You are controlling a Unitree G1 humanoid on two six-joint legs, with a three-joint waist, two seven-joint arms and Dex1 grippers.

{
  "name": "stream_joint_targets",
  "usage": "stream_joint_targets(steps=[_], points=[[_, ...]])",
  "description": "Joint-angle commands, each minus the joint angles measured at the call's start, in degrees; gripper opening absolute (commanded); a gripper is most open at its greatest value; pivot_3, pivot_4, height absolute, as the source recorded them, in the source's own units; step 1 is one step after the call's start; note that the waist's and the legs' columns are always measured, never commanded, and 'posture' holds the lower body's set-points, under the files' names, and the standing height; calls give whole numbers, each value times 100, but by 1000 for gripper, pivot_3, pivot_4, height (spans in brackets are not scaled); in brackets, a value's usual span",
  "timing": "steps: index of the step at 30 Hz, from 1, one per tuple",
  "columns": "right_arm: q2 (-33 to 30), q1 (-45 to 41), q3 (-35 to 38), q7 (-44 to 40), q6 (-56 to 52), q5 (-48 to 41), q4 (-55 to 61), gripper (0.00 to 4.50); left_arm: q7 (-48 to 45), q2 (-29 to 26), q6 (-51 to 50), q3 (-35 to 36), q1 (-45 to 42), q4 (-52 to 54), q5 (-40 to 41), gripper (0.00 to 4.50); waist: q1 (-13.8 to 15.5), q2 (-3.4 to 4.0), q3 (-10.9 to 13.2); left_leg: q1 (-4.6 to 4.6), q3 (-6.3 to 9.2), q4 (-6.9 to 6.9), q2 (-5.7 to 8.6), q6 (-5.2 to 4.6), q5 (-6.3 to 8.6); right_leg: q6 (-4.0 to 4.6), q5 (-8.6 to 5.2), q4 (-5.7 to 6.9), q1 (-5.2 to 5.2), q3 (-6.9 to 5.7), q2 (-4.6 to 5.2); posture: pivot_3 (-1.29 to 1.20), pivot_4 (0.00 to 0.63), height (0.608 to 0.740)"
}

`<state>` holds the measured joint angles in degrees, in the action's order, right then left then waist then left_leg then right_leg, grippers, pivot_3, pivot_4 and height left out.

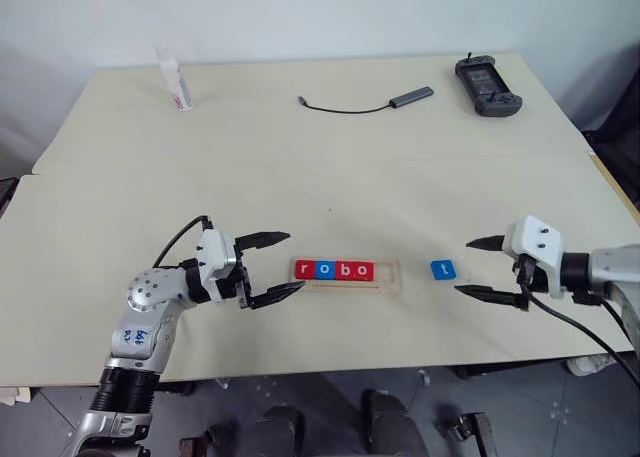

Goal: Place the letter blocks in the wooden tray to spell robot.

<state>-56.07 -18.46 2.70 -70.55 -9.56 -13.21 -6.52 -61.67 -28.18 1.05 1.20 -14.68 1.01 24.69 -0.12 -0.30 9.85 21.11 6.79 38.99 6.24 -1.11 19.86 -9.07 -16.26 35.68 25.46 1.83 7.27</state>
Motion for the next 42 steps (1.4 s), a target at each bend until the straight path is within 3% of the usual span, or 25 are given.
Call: stream_joint_targets(steps=[1,6,7,9,16,19,27,42], points=[[109,-409,-296,-329,644,259,-720,4449,-58,-104,-52,61,131,351,126,4500,3,0,0,0,1,-1,-1,0,0,0,0,-2,0,-1,-1,0,150,740],[392,-961,-712,-585,1051,517,-1516,4449,-25,-156,-171,82,252,554,164,4500,13,0,0,5,4,1,1,1,1,0,0,-4,1,-5,2,0,150,740],[425,-1036,-790,-712,1072,526,-1639,4279,-15,-162,-193,85,261,584,167,4500,10,0,0,5,6,2,2,1,1,0,0,-4,1,-5,3,0,150,740],[456,-1151,-915,-889,1162,582,-1862,3843,4,-176,-221,90,260,613,164,4500,9,0,0,4,5,3,0,1,1,0,0,-4,-1,-6,1,0,150,740],[571,-1520,-1023,-1044,1547,667,-2116,1513,96,-206,-168,158,203,592,104,4500,1,0,0,2,5,5,-1,1,1,0,0,-2,-1,-6,1,0,150,740],[595,-1706,-1048,-1083,1365,641,-1904,1465,160,-212,-135,209,253,591,101,4500,-4,1,0,2,5,5,-2,2,1,0,0,-1,0,-5,0,0,150,740],[910,-1844,-1225,-1027,-734,112,-30,1465,346,-138,-118,175,524,755,83,4500,22,2,0,8,11,4,-2,3,2,1,0,-3,3,-8,2,0,150,740],[1213,-1609,-1690,-593,-827,521,34,1465,556,-130,-187,153,677,952,100,4500,97,1,0,10,13,6,4,0,3,1,0,-3,2,-12,6,0,150,740]])
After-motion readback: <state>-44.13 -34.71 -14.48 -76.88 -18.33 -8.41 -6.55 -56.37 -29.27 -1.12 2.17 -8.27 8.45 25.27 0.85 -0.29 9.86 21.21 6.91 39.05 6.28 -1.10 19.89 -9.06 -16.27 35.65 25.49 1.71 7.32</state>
